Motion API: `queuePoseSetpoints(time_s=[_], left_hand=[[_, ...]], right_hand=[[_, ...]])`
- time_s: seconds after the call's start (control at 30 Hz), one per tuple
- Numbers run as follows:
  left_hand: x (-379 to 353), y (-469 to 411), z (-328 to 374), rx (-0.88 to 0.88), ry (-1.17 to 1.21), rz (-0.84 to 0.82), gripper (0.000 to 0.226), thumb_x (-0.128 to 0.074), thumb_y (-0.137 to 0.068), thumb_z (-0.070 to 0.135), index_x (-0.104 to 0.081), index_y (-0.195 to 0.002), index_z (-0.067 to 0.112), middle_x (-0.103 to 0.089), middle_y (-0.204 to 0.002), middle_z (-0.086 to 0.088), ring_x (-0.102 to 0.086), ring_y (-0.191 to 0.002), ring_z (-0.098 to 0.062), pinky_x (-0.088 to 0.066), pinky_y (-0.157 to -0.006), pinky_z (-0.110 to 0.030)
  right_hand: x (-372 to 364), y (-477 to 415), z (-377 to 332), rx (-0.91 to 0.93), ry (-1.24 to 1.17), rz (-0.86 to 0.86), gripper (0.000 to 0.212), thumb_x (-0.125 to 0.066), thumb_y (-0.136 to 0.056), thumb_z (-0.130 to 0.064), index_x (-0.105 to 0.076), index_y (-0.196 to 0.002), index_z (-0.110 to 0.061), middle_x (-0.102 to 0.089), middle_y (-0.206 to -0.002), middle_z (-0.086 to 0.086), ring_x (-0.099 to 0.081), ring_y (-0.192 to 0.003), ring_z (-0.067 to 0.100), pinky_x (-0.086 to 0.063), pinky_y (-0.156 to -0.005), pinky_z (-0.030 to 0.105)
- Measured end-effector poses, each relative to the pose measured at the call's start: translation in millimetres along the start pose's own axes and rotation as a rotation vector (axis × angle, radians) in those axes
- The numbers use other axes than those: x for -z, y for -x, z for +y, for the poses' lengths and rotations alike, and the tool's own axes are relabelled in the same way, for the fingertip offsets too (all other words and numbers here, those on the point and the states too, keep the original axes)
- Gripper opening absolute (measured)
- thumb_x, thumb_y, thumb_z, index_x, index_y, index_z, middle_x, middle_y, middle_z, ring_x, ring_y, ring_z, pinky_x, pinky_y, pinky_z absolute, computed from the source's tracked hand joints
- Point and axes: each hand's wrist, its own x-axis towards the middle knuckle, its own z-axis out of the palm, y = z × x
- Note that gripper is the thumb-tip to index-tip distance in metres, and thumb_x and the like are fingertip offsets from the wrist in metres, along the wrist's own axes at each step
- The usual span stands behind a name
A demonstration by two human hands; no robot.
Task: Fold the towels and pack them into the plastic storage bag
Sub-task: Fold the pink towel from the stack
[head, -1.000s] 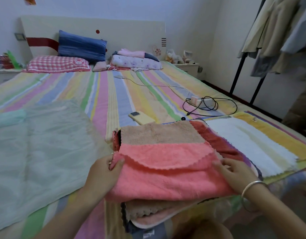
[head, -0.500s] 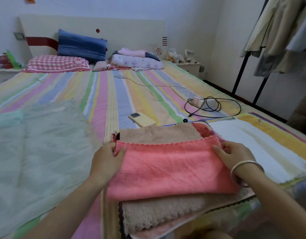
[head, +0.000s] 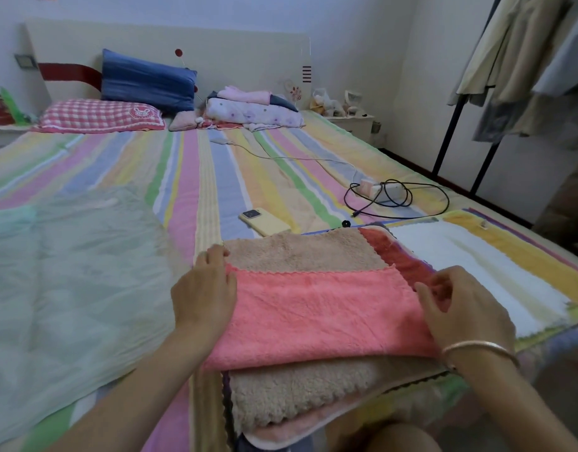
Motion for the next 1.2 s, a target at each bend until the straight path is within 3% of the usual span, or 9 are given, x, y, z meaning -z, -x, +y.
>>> queuePoseSetpoints(time_s=[0.13, 0.23, 0.37, 0.5, 0.67, 0.8, 0.93, 1.03, 1.2], left_hand=[[4.6, 14.3, 32.7, -0.306, 0.149, 0.005, 0.029, -0.060, -0.083, 0.005, -0.062, -0.109, 0.016, -0.062, -0.111, -0.001, -0.059, -0.100, -0.023, -0.050, -0.084, -0.040], [4.7, 37.4, 71.5, -0.466, 0.364, -0.300, 0.043, -0.034, -0.094, 0.035, -0.057, -0.127, 0.021, -0.056, -0.135, 0.002, -0.050, -0.124, -0.017, -0.036, -0.108, -0.033], [-15.7, 57.8, 91.1, -0.597, 0.071, -0.516, 0.086, 0.008, -0.081, 0.063, -0.014, -0.154, 0.025, -0.006, -0.163, 0.002, -0.006, -0.150, -0.014, 0.001, -0.121, -0.035], [-32.8, 68.8, 89.1, -0.571, -0.011, -0.528, 0.093, 0.019, -0.074, 0.064, -0.001, -0.155, 0.024, 0.004, -0.163, 0.000, 0.008, -0.150, -0.014, 0.010, -0.121, -0.040], [-17.2, 65.4, 80.1, -0.408, 0.493, -0.509, 0.057, -0.015, -0.099, 0.050, -0.035, -0.148, 0.027, -0.031, -0.156, 0.007, -0.022, -0.144, -0.004, -0.011, -0.120, -0.026], [12.1, 47.4, 59.2, 0.253, 1.164, -0.442, 0.029, -0.038, -0.103, 0.017, -0.066, -0.108, 0.018, -0.070, -0.112, -0.004, -0.066, -0.100, -0.009, -0.056, -0.085, -0.029], [34.5, 22.1, 18.0, 0.849, 1.464, -0.721, 0.042, -0.038, -0.103, 0.033, -0.063, -0.107, 0.000, -0.072, -0.088, -0.017, -0.070, -0.068, -0.024, -0.060, -0.055, -0.033], [40.4, 16.9, -3.1, 0.889, 1.510, -0.780, 0.040, -0.042, -0.101, 0.037, -0.065, -0.108, 0.006, -0.071, -0.073, -0.013, -0.067, -0.051, -0.019, -0.054, -0.041, -0.026], [24.4, 18.4, -11.3, 0.773, 1.210, -0.654, 0.025, -0.062, -0.094, 0.023, -0.065, -0.109, 0.004, -0.073, -0.096, -0.018, -0.072, -0.080, -0.031, -0.061, -0.061, -0.042]], right_hand=[[20.9, 46.9, -12.9, -0.280, -0.396, -0.462, 0.049, -0.054, -0.088, -0.048, -0.064, -0.057, -0.011, -0.057, -0.043, 0.005, -0.052, -0.037, 0.019, -0.041, -0.044, 0.024], [16.7, 69.3, -22.4, -0.593, -0.750, -0.785, 0.034, -0.057, -0.093, -0.029, -0.068, -0.080, 0.001, -0.060, -0.047, 0.015, -0.049, -0.028, 0.018, -0.034, -0.029, 0.017], [8.3, 75.1, -24.7, -0.815, -1.168, -0.618, 0.017, -0.056, -0.094, -0.016, -0.056, -0.097, 0.001, -0.071, -0.071, 0.018, -0.064, -0.044, 0.022, -0.050, -0.035, 0.026], [5.2, 66.8, -26.8, -0.840, -1.312, -0.404, 0.022, -0.058, -0.093, -0.011, -0.050, -0.113, -0.011, -0.065, -0.099, 0.022, -0.070, -0.057, 0.028, -0.058, -0.046, 0.033], [-7.3, 47.2, -41.3, -0.431, -0.547, -0.178, 0.036, -0.070, -0.079, -0.035, -0.054, -0.105, -0.016, -0.062, -0.078, 0.001, -0.066, -0.078, 0.032, -0.055, -0.076, 0.049], [-14.7, 43.5, -87.4, 0.034, -0.313, -0.035, 0.017, -0.065, -0.084, -0.029, -0.052, -0.095, -0.026, -0.063, -0.081, -0.004, -0.058, -0.076, 0.021, -0.045, -0.065, 0.031], [-45.2, 65.7, -132.5, 0.535, -0.215, 0.067, 0.021, -0.054, -0.078, -0.029, -0.066, -0.093, -0.024, -0.064, -0.081, -0.004, -0.058, -0.077, 0.021, -0.045, -0.060, 0.031], [-67.2, 85.7, -139.3, 0.736, -0.132, -0.002, 0.025, -0.050, -0.068, -0.028, -0.068, -0.084, -0.025, -0.061, -0.075, -0.006, -0.055, -0.070, 0.021, -0.034, -0.063, 0.027], [-77.7, 98.8, -126.1, 0.769, -0.212, -0.171, 0.017, -0.056, -0.075, -0.036, -0.066, -0.088, -0.029, -0.059, -0.077, -0.011, -0.054, -0.073, 0.016, -0.042, -0.064, 0.027]])
